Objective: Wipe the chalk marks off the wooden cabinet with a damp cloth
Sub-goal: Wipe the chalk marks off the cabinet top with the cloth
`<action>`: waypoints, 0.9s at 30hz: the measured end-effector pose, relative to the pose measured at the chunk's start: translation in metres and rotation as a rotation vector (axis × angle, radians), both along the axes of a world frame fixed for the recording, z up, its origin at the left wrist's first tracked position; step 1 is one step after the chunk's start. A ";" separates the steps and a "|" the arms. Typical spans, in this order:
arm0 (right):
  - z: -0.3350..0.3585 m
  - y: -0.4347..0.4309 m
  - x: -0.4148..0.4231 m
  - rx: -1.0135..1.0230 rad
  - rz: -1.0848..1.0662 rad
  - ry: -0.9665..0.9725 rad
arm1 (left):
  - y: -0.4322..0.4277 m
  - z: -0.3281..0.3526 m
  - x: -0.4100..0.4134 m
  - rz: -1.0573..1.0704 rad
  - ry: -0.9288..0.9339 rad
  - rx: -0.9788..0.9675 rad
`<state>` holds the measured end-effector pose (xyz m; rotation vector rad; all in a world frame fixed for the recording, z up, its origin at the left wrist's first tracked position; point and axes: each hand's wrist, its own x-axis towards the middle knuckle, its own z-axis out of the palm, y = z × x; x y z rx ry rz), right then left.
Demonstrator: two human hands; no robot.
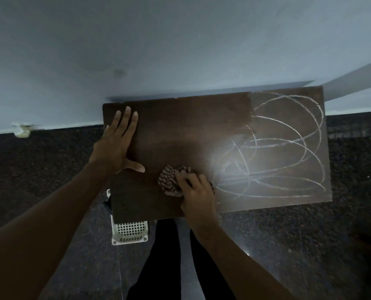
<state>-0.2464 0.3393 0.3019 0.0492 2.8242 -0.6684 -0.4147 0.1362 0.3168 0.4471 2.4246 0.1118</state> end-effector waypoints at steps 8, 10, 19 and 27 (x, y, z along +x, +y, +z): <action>-0.002 0.040 -0.049 0.076 -0.153 0.006 | 0.007 0.005 0.001 0.041 -0.039 -0.024; -0.001 0.061 -0.079 0.107 -0.232 0.013 | 0.007 0.006 0.001 0.053 -0.046 -0.026; 0.001 0.150 -0.179 0.244 -0.411 0.056 | 0.017 0.011 0.000 0.073 -0.064 -0.074; 0.000 0.127 -0.150 0.190 -0.367 0.086 | 0.017 0.011 -0.001 0.078 -0.076 -0.069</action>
